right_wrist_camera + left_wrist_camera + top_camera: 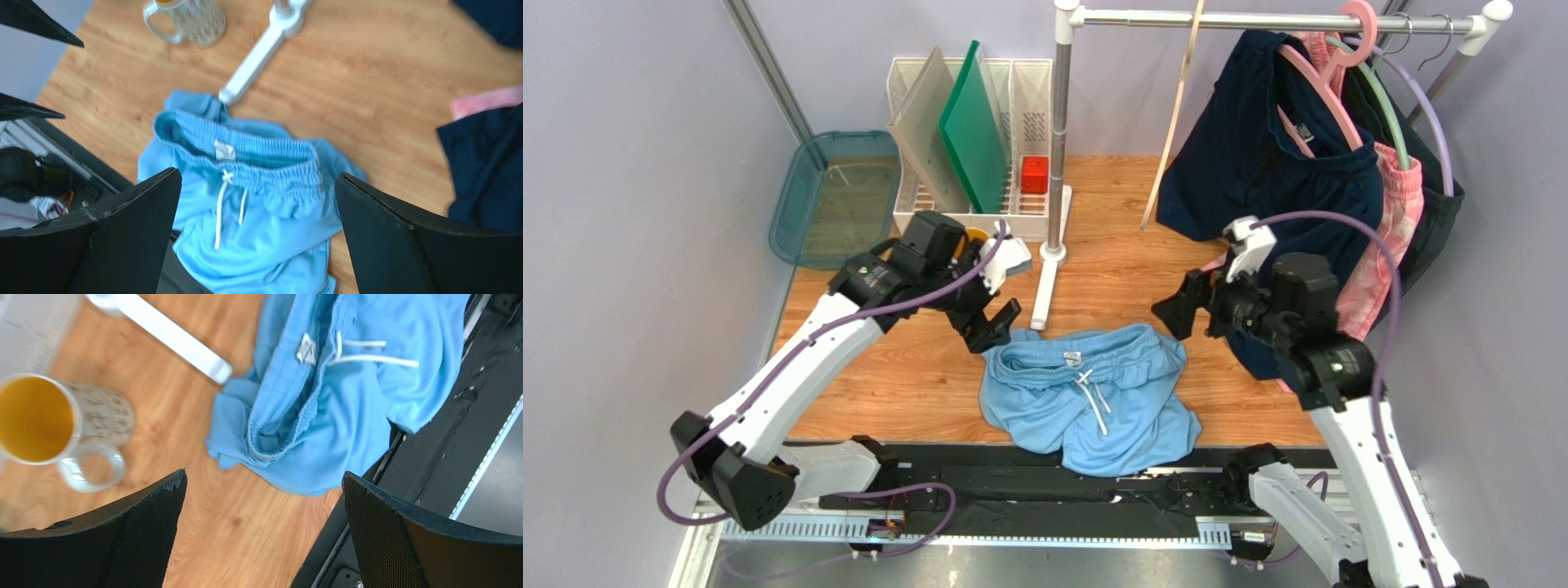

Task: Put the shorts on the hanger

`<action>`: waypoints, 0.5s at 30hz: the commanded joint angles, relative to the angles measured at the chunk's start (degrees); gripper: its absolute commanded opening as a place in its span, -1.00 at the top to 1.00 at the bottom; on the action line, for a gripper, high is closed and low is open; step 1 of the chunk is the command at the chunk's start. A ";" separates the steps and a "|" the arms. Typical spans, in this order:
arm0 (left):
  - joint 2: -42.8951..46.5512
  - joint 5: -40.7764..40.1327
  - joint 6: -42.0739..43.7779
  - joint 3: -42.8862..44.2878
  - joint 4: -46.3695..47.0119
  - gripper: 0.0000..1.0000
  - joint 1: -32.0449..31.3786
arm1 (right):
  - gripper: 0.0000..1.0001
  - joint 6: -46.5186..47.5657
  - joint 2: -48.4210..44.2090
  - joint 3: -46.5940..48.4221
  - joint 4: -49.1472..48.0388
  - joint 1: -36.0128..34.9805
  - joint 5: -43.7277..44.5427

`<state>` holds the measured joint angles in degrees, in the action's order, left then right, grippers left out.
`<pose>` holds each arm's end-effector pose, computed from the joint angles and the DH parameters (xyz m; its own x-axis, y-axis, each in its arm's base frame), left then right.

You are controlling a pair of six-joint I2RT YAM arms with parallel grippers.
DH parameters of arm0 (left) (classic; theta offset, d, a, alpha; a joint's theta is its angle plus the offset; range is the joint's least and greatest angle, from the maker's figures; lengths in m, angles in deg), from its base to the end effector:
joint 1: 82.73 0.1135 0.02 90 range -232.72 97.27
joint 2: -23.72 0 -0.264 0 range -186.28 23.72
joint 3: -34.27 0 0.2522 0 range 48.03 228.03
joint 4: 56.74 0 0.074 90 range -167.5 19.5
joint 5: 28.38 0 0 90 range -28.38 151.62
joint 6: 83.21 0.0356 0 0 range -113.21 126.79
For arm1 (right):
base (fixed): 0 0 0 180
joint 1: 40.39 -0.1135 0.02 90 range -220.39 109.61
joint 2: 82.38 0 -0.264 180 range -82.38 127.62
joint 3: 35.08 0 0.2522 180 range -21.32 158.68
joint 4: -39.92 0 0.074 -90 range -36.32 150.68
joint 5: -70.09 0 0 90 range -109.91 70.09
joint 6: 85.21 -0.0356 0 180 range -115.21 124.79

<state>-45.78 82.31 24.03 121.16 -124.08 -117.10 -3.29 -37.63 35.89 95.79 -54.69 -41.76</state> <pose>0.1887 -0.1443 0.3540 -0.3913 0.6035 -0.6947 0.8709 0.4868 -0.0676 0.1438 0.0503 0.3578 -0.5509 -0.0058 -0.8346 -0.4699 0.8286 0.3044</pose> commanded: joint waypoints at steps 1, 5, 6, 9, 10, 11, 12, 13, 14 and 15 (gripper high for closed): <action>3.04 -1.26 3.33 9.03 -6.09 -0.99 0.88 | -0.95 -2.73 0.51 9.57 8.33 0.15 7.85; 5.24 -6.87 4.21 13.62 -6.18 -0.99 2.90 | -0.96 -2.55 3.23 24.30 8.96 0.24 8.49; 5.59 -7.93 4.47 14.23 -6.01 -0.99 3.17 | -0.94 -3.78 4.28 26.87 9.04 0.16 8.66; 7.09 -11.19 4.83 15.29 -5.57 -0.99 4.04 | -0.94 -6.33 10.16 38.74 9.75 0.16 9.36; 7.79 -11.98 4.74 15.21 -5.39 -0.99 4.92 | -0.96 -8.43 13.14 41.03 9.49 0.15 10.32; 8.06 -12.07 4.65 15.03 -5.22 -0.99 5.36 | -0.96 -9.49 14.73 43.05 9.40 0.15 10.94; 8.49 -11.90 4.30 14.86 -5.13 -0.99 5.80 | -0.97 -10.63 17.97 46.99 9.31 0.15 11.56; 9.11 -11.55 4.21 14.42 -5.04 -0.99 6.50 | -0.97 -12.12 19.65 48.51 9.40 0.15 12.35; 9.46 -11.20 4.04 14.07 -4.95 -0.99 6.77 | -0.97 -14.49 21.32 50.17 9.57 0.07 13.83; 9.73 -10.85 3.77 13.54 -5.13 -0.99 7.21 | -0.98 -15.82 24.39 52.54 9.57 0.07 14.20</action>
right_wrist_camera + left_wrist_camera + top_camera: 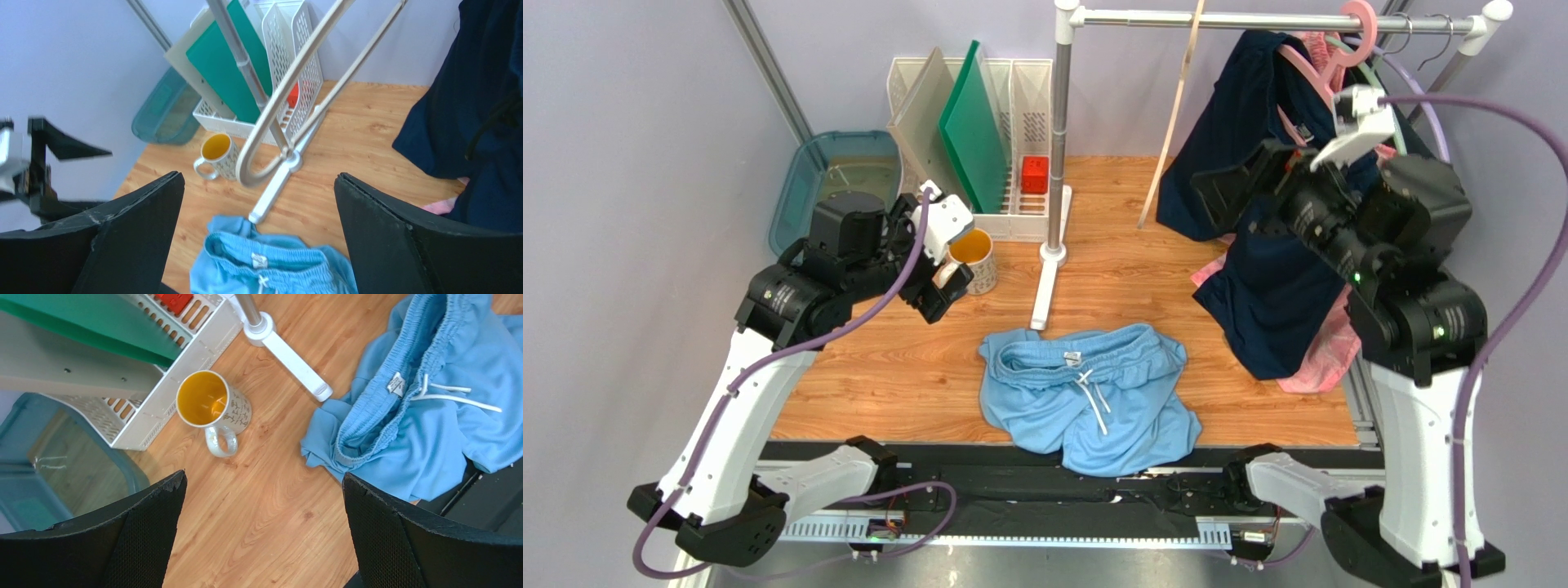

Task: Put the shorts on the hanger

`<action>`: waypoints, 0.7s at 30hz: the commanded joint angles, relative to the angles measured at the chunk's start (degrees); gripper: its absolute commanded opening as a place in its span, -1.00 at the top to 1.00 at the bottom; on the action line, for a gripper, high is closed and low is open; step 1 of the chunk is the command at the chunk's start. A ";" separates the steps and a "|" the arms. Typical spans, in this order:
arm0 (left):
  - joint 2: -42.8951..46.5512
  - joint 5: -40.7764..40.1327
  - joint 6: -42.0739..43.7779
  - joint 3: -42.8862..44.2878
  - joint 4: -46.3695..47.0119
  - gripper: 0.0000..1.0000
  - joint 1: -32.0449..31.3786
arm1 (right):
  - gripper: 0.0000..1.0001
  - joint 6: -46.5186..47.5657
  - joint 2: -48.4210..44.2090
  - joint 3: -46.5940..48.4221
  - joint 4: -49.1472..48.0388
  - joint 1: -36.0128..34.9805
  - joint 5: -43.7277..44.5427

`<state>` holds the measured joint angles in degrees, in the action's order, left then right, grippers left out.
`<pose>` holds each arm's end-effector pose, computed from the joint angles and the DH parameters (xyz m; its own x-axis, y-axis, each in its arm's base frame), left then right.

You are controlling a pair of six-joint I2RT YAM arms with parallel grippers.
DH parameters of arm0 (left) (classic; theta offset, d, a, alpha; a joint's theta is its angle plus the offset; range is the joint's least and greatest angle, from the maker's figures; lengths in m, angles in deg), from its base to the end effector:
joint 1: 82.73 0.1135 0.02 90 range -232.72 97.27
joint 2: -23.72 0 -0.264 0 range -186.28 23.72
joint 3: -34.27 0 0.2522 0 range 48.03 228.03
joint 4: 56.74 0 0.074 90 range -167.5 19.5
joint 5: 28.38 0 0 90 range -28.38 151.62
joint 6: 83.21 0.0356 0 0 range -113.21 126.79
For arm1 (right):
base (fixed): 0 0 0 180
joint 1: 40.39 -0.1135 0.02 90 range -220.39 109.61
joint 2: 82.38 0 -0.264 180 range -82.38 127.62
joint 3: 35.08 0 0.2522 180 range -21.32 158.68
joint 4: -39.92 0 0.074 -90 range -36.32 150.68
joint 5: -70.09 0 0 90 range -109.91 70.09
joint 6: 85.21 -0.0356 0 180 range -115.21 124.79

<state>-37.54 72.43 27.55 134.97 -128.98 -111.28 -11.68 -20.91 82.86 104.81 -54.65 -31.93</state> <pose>0.1544 -0.0916 0.4462 -0.2295 0.5212 -0.8220 0.7371 0.6446 0.2029 0.1347 0.0419 0.5397 -0.2610 0.2198 -0.9400 -0.3823 0.8706 0.3097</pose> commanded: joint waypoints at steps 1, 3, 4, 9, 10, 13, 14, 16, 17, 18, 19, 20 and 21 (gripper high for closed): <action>2.10 -0.09 -0.01 -0.54 -0.32 -0.99 1.75 | -0.98 -8.57 9.09 6.73 0.28 0.02 4.97; 3.24 1.23 -0.45 -1.76 -0.41 -0.99 3.06 | -0.99 -12.17 12.86 9.01 -1.03 -0.15 3.84; 3.59 2.19 -0.80 -2.38 -0.23 -0.99 4.02 | -1.00 -13.23 13.93 9.63 -1.56 -0.33 2.97; 5.70 2.81 -1.42 -6.33 0.21 -0.99 5.53 | -1.00 -12.28 19.81 12.88 -4.46 -5.59 6.82; 5.88 3.16 -1.59 -6.51 0.21 -0.99 5.70 | -1.00 -11.84 20.61 13.59 -4.46 -7.08 9.09; 6.15 3.26 -1.59 -7.04 0.03 -0.99 6.32 | -0.93 -11.13 22.55 13.07 -2.80 -8.24 14.62; 6.23 3.25 -1.51 -7.13 0.03 -0.99 6.32 | -0.81 -11.04 22.81 12.54 -2.36 -8.15 15.52; 6.41 2.73 -1.33 -7.31 -0.14 -0.99 6.41 | -0.68 -10.60 22.03 9.83 -1.13 -8.15 19.10; 6.50 2.64 -1.16 -7.66 -0.14 -0.99 6.41 | -0.55 -10.34 20.81 8.68 -1.04 -8.24 20.09; 6.41 2.46 -1.07 -7.66 -0.14 -0.99 6.41 | -0.50 -9.82 20.10 7.80 -0.86 -8.15 21.49; 6.41 2.55 -1.07 -7.75 -0.14 -0.99 6.41 | -0.39 -9.38 19.31 6.23 -0.86 -8.06 21.85; 6.24 2.73 -0.98 -7.92 -0.06 -0.99 6.41 | -0.34 -9.11 17.99 5.69 -0.86 -7.89 22.03; 6.06 3.07 -0.89 -7.92 0.03 -0.99 6.41 | -0.29 -8.32 17.37 5.16 -0.77 -7.36 22.29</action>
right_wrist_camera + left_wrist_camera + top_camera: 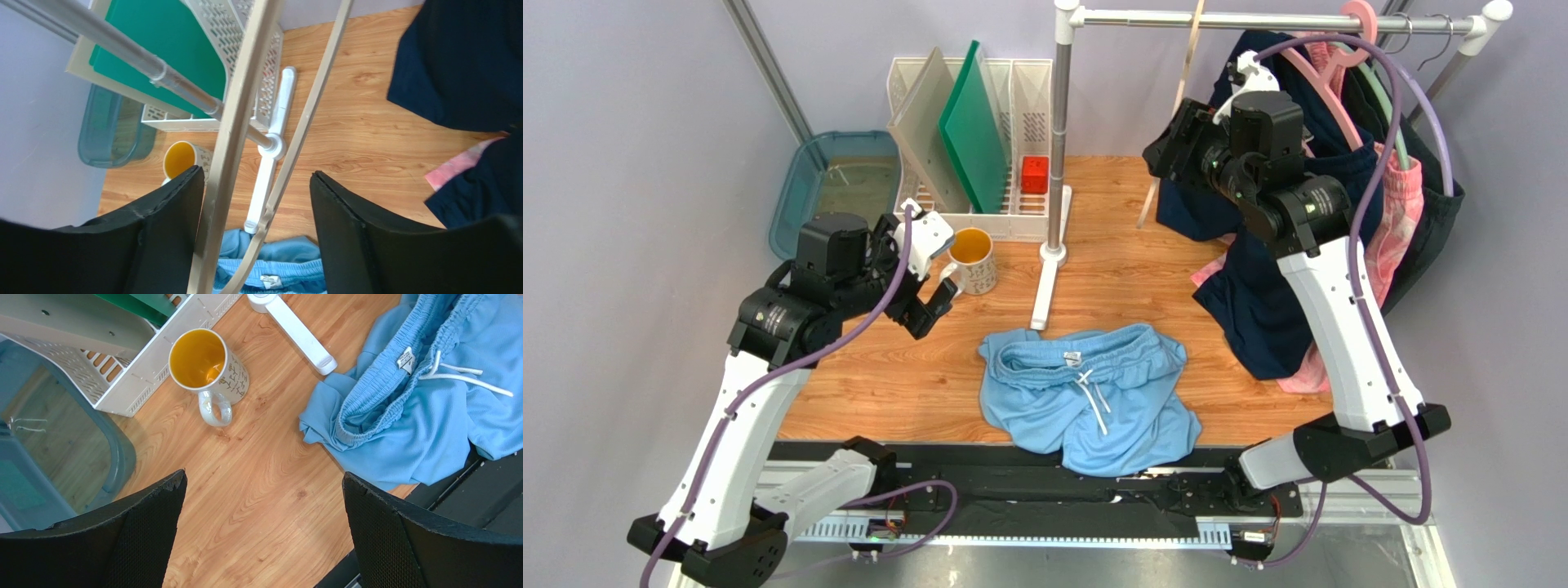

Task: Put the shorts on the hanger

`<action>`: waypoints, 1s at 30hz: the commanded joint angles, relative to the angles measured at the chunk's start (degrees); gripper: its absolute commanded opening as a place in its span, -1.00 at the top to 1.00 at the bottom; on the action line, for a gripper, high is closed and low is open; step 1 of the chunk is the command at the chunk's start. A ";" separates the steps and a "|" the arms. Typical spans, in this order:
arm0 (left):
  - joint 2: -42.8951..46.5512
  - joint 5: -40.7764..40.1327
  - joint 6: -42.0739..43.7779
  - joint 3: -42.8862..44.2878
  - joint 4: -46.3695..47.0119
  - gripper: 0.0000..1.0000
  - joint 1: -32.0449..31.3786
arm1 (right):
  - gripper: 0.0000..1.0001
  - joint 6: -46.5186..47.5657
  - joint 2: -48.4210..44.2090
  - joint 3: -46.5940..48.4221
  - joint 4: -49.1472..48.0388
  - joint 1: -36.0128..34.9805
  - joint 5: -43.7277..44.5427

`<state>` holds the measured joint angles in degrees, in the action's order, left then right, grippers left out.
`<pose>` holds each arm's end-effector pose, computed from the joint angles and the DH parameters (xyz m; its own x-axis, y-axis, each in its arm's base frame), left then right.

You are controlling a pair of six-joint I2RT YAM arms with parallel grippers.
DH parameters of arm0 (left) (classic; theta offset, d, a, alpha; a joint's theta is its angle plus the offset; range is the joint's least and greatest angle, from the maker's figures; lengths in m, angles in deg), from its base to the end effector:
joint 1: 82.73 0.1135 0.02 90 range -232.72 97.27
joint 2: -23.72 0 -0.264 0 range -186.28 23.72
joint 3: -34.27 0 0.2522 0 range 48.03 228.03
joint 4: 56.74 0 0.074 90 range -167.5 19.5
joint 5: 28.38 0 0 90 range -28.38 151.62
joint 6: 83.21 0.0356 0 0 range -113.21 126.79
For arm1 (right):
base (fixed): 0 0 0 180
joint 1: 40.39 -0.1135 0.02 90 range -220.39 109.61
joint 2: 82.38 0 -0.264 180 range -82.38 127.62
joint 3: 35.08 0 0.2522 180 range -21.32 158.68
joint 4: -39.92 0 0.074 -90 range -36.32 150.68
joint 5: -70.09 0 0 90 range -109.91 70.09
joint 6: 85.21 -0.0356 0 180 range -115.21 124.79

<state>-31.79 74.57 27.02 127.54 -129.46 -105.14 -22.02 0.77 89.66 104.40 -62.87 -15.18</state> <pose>0.1439 -0.0680 0.4232 -0.3099 0.4923 -0.8134 0.6911 0.7042 0.1629 0.2580 0.1036 0.5004 -0.4610 0.2957 -0.8367 -0.1153 0.9149 0.3869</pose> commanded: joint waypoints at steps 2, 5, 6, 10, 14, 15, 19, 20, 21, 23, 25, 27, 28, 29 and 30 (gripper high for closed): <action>-0.13 1.37 -0.45 -0.40 0.51 -0.99 0.27 | -0.13 3.33 -5.54 -2.69 -0.27 1.03 5.55; -0.57 1.64 -0.45 -0.05 0.69 -0.99 0.27 | 0.13 5.36 -5.99 -3.75 -0.01 2.35 5.99; -0.66 1.64 -0.37 0.12 0.86 -0.99 0.27 | 0.24 5.62 -5.90 -3.93 0.17 3.22 5.90; -0.48 1.38 -0.10 0.04 0.78 -0.99 0.27 | 0.38 8.34 -5.55 -4.54 0.52 4.55 2.22; -0.22 1.29 0.42 0.04 0.25 -0.99 0.27 | 0.68 12.20 -5.02 -4.19 0.43 4.99 1.86; -0.30 1.38 0.60 -0.05 0.16 -0.99 0.27 | 0.81 12.65 -5.11 -4.19 0.35 5.34 2.21; -0.22 2.08 1.13 -0.84 -0.54 -0.99 0.27 | 1.00 15.99 -6.16 -5.33 -2.54 5.78 1.16; -0.22 2.17 1.22 -0.93 -0.63 -0.99 0.27 | 1.00 17.56 -6.77 -6.03 -5.25 5.78 0.72; -0.22 2.34 1.30 -0.93 -0.72 -0.99 0.27 | 1.00 18.45 -7.47 -6.82 -6.85 5.87 -0.33; -0.22 2.08 1.48 -1.02 -0.89 -0.99 0.27 | 1.00 20.12 -9.76 -9.11 -11.31 5.69 -1.30; -0.30 2.34 1.66 -1.11 -0.98 -0.99 0.18 | 1.00 22.40 -11.34 -9.99 -14.58 5.78 -1.57; -0.48 2.60 1.92 -1.11 -1.25 -0.99 0.27 | 1.00 23.73 -12.74 -10.60 -16.08 5.78 -1.13; -0.65 2.87 2.01 -1.11 -1.42 -0.99 0.27 | 1.00 24.17 -13.28 -11.30 -17.57 5.78 -1.39; -0.92 2.96 2.18 -1.11 -1.60 -0.99 0.27 | 1.00 24.52 -13.80 -11.57 -17.85 5.69 -2.35; -1.18 3.04 2.27 -0.93 -1.68 -0.99 0.27 | 1.00 24.70 -14.77 -12.01 -18.11 5.78 -2.71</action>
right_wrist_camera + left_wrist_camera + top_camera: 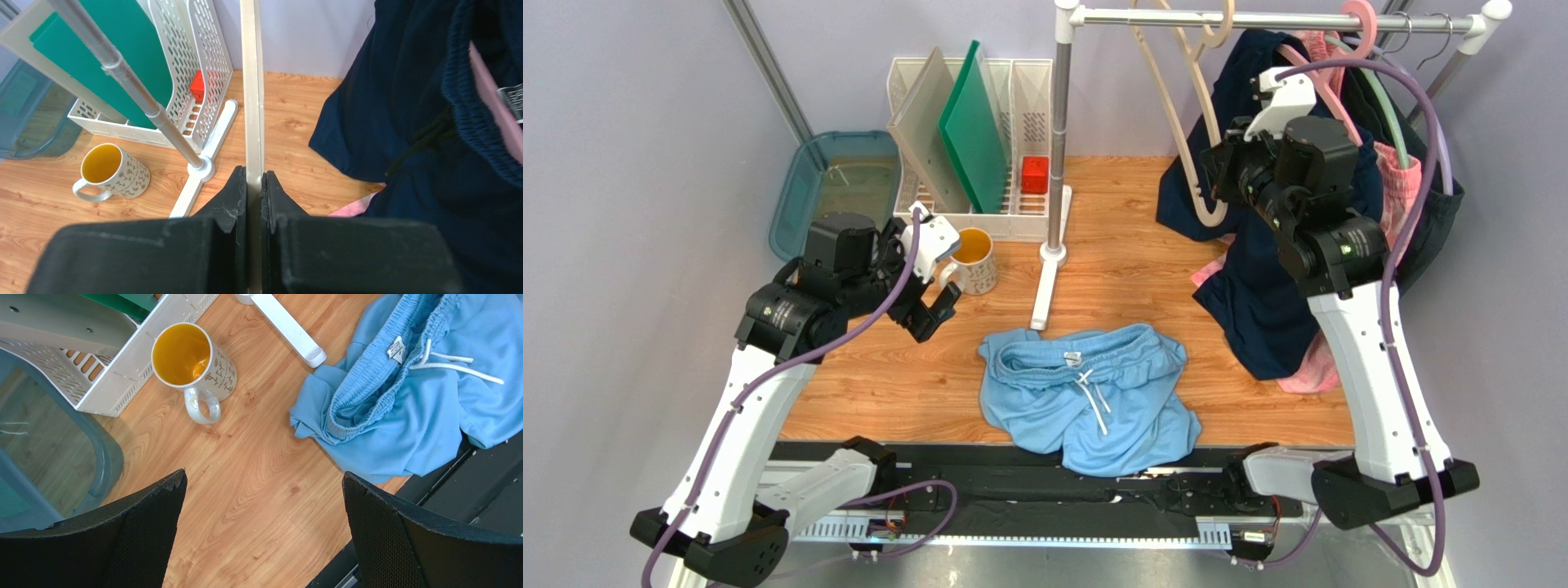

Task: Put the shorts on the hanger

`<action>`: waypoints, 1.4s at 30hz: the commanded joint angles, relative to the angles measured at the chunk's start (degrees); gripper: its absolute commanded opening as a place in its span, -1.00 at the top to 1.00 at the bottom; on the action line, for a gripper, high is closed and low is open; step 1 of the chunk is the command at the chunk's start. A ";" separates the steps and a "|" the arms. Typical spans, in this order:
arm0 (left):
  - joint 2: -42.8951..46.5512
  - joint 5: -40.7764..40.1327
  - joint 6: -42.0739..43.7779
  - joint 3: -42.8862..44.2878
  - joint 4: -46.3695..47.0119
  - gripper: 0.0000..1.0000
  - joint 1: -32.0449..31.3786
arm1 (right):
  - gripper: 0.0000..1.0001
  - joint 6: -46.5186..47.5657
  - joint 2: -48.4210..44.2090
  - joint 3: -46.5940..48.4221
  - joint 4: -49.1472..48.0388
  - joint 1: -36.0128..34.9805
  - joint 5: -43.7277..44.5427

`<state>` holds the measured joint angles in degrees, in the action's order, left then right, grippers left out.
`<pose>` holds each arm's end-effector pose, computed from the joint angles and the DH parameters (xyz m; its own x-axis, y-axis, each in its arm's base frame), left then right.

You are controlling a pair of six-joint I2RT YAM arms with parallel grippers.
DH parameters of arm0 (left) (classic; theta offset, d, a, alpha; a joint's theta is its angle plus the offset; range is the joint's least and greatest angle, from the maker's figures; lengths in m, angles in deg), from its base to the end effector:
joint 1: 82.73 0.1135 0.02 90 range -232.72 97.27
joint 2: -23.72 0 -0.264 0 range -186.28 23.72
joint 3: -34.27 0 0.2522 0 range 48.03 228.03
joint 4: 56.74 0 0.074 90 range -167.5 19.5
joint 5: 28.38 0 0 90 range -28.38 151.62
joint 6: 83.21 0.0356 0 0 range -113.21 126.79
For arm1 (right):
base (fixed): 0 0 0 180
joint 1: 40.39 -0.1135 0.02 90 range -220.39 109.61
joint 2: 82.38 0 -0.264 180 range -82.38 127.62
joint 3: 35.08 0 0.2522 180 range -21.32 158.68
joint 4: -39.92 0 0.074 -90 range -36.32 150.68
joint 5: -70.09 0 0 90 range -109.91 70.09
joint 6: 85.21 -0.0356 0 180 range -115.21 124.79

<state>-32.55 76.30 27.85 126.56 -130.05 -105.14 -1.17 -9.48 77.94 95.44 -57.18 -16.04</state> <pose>0.1479 -0.0707 0.4157 -0.3232 0.5093 -0.7976 0.7194 0.6798 0.1426 0.2312 0.0673 0.4993 -0.2763 0.0248 -0.9607 -0.1983 0.9767 0.0823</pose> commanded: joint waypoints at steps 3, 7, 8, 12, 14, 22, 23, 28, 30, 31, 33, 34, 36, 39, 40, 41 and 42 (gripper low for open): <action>-1.03 1.76 1.44 0.40 -1.53 -0.99 0.27 | 1.00 4.55 -6.01 -1.53 -9.50 0.10 -2.48; -2.70 3.07 0.83 1.37 -1.62 -0.99 0.27 | 1.00 7.43 -7.42 -2.05 -4.24 0.10 -1.86; -2.79 3.69 1.00 1.55 -1.62 -0.99 0.27 | 1.00 7.89 -8.30 -2.40 -2.66 0.01 -2.38; -2.88 6.06 0.30 0.33 0.92 -0.99 0.27 | 1.00 10.17 -11.29 -4.42 7.25 0.10 -3.09; -2.79 9.39 1.52 -1.08 2.86 -0.99 0.27 | 1.00 11.13 -12.87 -5.65 10.96 0.01 -3.00; -0.68 13.20 0.65 -6.45 11.65 -0.99 0.18 | 1.00 19.74 -25.34 -18.30 25.47 0.01 -16.43; -0.77 13.36 1.78 -5.93 11.47 -0.99 0.18 | 1.00 21.23 -26.40 -18.84 26.70 0.10 -21.58; 3.96 25.19 7.32 -6.36 15.14 -0.99 0.18 | 1.00 31.86 -28.61 -19.02 36.36 -0.08 -39.19; 6.68 29.42 11.00 -8.55 16.48 -0.99 0.18 | 1.00 34.77 -28.34 -18.93 38.99 0.01 -44.21; 7.31 32.23 12.15 -9.00 16.48 -0.99 -0.08 | 1.00 37.83 -28.26 -18.84 39.71 0.01 -45.79; 7.84 32.70 13.91 -10.14 16.05 -0.97 -1.05 | 1.00 41.10 -28.26 -18.84 41.29 0.01 -49.83; 7.58 32.78 14.53 -10.23 15.43 -0.96 -2.53 | 1.00 43.20 -28.43 -18.93 41.21 0.01 -51.76; 6.97 32.26 16.46 -10.76 13.77 -0.91 -4.29 | 1.00 43.84 -28.78 -19.28 39.90 -0.08 -52.92; 6.00 30.86 16.65 -11.63 12.53 -0.82 -9.12 | 1.00 44.80 -27.65 -18.50 39.80 -0.17 -54.15; 5.65 29.55 16.47 -11.90 12.61 -0.82 -10.27 | 1.00 45.67 -27.29 -17.97 40.50 -0.25 -55.46; 5.47 28.31 16.47 -12.68 12.70 -0.82 -11.59 | 1.00 47.16 -26.51 -17.62 41.12 -0.60 -55.91; 5.21 25.43 15.86 -13.13 14.10 -0.79 -11.77 | 1.00 47.96 -26.24 -17.26 42.08 -0.78 -56.08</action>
<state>-25.89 104.84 41.54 115.17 -117.11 -114.54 40.71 -37.34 58.49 132.09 -57.25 -66.26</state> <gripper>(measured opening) 0.913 0.025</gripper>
